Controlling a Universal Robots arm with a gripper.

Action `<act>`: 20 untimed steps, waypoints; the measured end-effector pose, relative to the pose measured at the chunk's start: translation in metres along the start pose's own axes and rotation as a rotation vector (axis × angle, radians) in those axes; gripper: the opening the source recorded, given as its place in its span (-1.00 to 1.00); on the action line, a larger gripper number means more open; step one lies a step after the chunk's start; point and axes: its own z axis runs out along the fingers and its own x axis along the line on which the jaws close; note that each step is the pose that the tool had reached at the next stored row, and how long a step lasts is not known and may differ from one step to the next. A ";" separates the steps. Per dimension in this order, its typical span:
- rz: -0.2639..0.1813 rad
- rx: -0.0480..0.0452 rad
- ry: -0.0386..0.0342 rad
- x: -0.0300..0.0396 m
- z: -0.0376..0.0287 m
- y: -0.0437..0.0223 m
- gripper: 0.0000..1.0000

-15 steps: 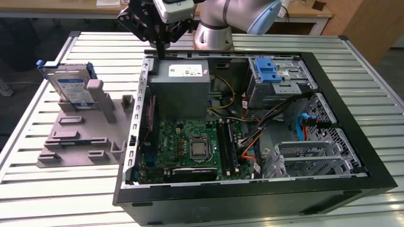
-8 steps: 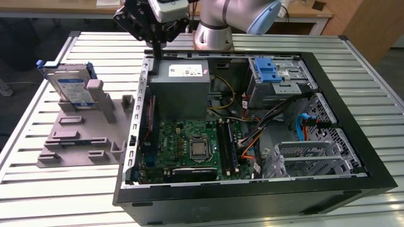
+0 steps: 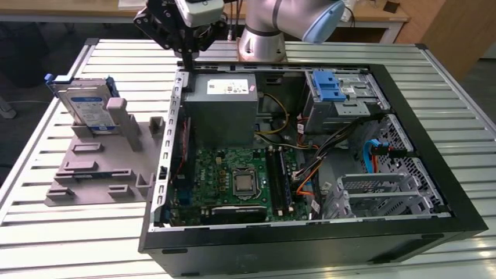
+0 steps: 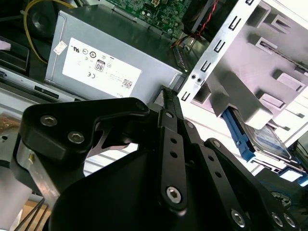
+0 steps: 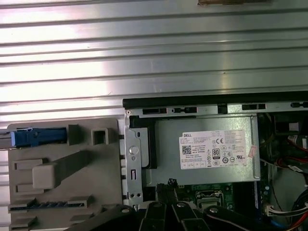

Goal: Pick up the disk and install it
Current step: 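Reach for the disk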

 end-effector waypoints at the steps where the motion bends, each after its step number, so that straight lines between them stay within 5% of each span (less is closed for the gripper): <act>1: 0.000 0.0000 0.0001 0.0007 0.0001 0.0000 -0.78; 20: 0.000 0.0007 0.0074 0.0130 0.0034 0.0011 -0.78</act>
